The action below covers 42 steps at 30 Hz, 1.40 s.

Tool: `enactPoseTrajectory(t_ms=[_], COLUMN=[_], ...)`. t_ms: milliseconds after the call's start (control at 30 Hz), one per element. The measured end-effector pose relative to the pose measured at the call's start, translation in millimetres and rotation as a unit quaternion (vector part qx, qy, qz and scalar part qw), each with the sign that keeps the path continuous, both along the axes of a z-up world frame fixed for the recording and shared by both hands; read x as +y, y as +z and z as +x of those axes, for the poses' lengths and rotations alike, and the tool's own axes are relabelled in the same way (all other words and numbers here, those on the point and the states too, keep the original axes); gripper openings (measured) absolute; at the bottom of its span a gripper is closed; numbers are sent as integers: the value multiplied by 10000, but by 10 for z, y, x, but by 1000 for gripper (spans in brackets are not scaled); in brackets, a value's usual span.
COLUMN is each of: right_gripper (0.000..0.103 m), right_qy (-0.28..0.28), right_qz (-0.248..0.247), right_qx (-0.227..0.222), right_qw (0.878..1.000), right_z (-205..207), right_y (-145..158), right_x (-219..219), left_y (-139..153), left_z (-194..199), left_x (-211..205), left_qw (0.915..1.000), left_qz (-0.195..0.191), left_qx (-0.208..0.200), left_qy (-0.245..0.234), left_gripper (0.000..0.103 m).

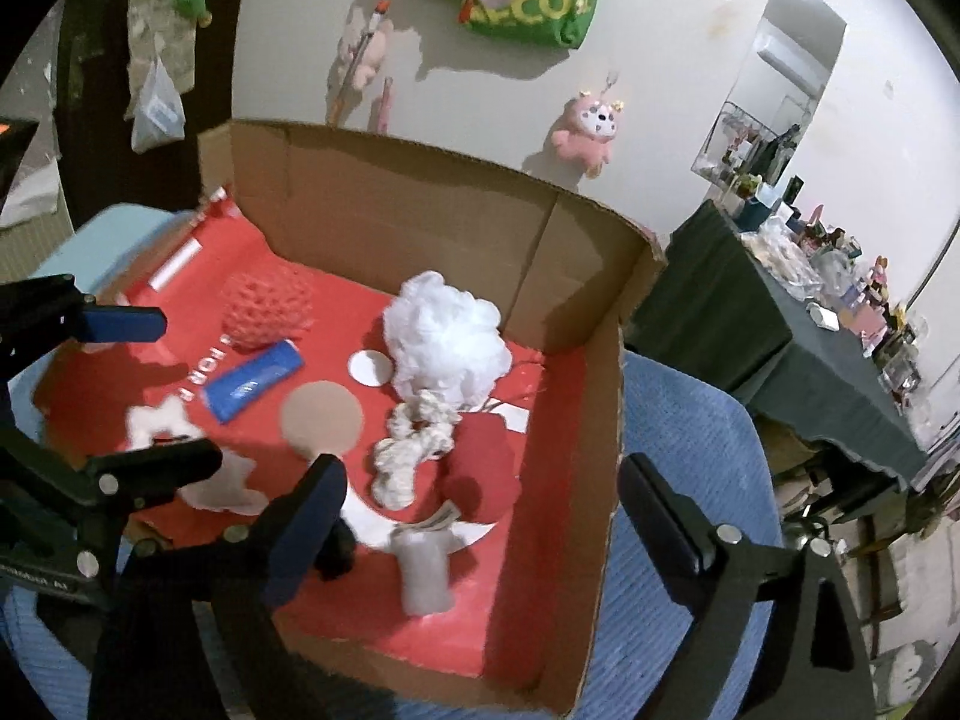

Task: Organize soft objects

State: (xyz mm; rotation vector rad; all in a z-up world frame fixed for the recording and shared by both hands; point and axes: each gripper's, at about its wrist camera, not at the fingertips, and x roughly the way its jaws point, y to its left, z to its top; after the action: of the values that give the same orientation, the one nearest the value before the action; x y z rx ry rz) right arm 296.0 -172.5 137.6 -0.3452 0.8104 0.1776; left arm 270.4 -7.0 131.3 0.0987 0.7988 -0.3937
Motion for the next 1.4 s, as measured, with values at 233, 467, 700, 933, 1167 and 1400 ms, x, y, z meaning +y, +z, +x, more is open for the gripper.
enactPoseTrajectory(t_ms=[233, 467, 700, 933, 1167, 1400], right_gripper=[103, 103, 103, 103, 103, 103], right_qy=[-126, -372, -496, -514, -606, -654], right_qz=[539, 921, 1224, 1235, 1321, 1241], right_qx=[-239, -629, -899, -938, -818, -837], right_qw=[9982, 9931, 9872, 9866, 9860, 9866], right_z=[-297, -454, -451, -405, -375, -377], right_y=[-17, -213, -400, -528, -630, -660], right_x=[-26, -113, -174, -195, -220, -183], left_y=[57, -73, -216, -328, -437, -537], left_z=[-295, -361, -346, -317, -272, -226], left_x=[140, 216, 265, 218, 190, 190], left_qw=[9958, 9906, 9867, 9871, 9868, 9865], left_qz=[-94, -93, -138, -133, 25, 76], left_qx=[-768, -1075, -1265, -1257, -1183, -1087], left_qy=[497, 840, 1010, 982, 1109, 1225], left_gripper=[96, 97, 97, 100, 103, 103])
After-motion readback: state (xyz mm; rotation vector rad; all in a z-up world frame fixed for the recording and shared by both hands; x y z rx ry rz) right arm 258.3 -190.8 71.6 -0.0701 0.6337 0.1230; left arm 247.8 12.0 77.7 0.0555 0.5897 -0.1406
